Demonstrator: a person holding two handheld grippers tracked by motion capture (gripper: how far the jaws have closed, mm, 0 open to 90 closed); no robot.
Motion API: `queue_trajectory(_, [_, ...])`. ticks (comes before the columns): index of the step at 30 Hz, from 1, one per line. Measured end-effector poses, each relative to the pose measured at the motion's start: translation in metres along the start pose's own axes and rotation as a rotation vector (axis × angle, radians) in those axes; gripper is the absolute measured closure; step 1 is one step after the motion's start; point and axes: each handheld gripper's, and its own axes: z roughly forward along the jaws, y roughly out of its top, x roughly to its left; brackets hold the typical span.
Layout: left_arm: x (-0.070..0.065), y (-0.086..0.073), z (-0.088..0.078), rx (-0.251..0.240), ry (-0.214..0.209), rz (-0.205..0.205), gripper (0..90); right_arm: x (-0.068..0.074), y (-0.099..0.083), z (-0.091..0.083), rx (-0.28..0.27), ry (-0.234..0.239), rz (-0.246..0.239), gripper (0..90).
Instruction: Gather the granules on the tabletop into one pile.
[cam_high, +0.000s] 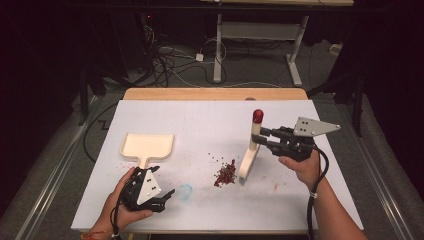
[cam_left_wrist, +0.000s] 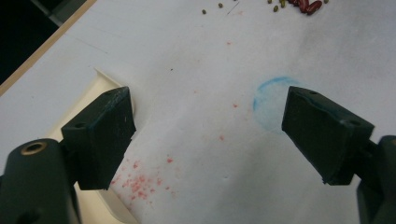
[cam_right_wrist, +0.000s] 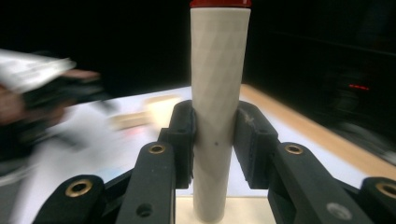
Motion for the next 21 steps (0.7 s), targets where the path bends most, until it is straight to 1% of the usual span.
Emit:
queue_trajectory(1, [0.0, 0.0, 0.001, 0.0, -0.001, -0.001, 16.6, 0.001, 0.002, 0.004, -0.004, -0.063, 0.013, 70.5])
queue_trajectory(2, [0.0, 0.0, 0.002, 0.001, -0.002, -0.001, 16.6, 0.002, 0.005, 0.009, -0.006, -0.116, 0.027, 70.5])
queue_trajectory(4, [0.001, 0.0, 0.003, 0.002, -0.004, -0.002, 16.6, 0.004, 0.01, 0.02, -0.016, -0.173, 0.044, 70.5])
queue_trajectory(6, [0.001, 0.0, 0.003, 0.002, -0.006, -0.004, 16.6, 0.007, 0.016, 0.034, -0.032, -0.215, 0.068, 70.5])
queue_trajectory(9, [0.002, -0.001, 0.002, 0.0, -0.006, -0.002, 16.6, 0.011, 0.021, 0.057, -0.037, -0.277, 0.067, 70.5])
queue_trajectory(11, [0.002, -0.002, 0.001, -0.003, -0.004, -0.006, 16.6, 0.013, 0.021, 0.072, -0.034, -0.303, 0.078, 70.5])
queue_trajectory(13, [0.002, -0.003, 0.001, -0.003, -0.004, -0.013, 16.6, 0.017, 0.018, 0.085, -0.03, -0.334, 0.056, 70.5])
queue_trajectory(15, [0.002, -0.004, 0.001, 0.001, -0.005, -0.011, 16.6, 0.021, 0.015, 0.097, -0.036, -0.357, 0.035, 70.5])
queue_trajectory(17, [0.002, -0.004, 0.0, 0.003, -0.004, -0.012, 16.6, 0.024, 0.012, 0.107, -0.053, -0.349, 0.032, 70.5])
queue_trajectory(19, [0.001, -0.005, 0.0, 0.002, -0.004, -0.015, 16.6, 0.027, 0.008, 0.116, -0.043, -0.357, 0.012, 70.5])
queue_trajectory(21, [0.001, -0.005, 0.0, 0.001, -0.004, -0.016, 16.6, 0.028, 0.005, 0.125, -0.034, -0.363, 0.015, 70.5])
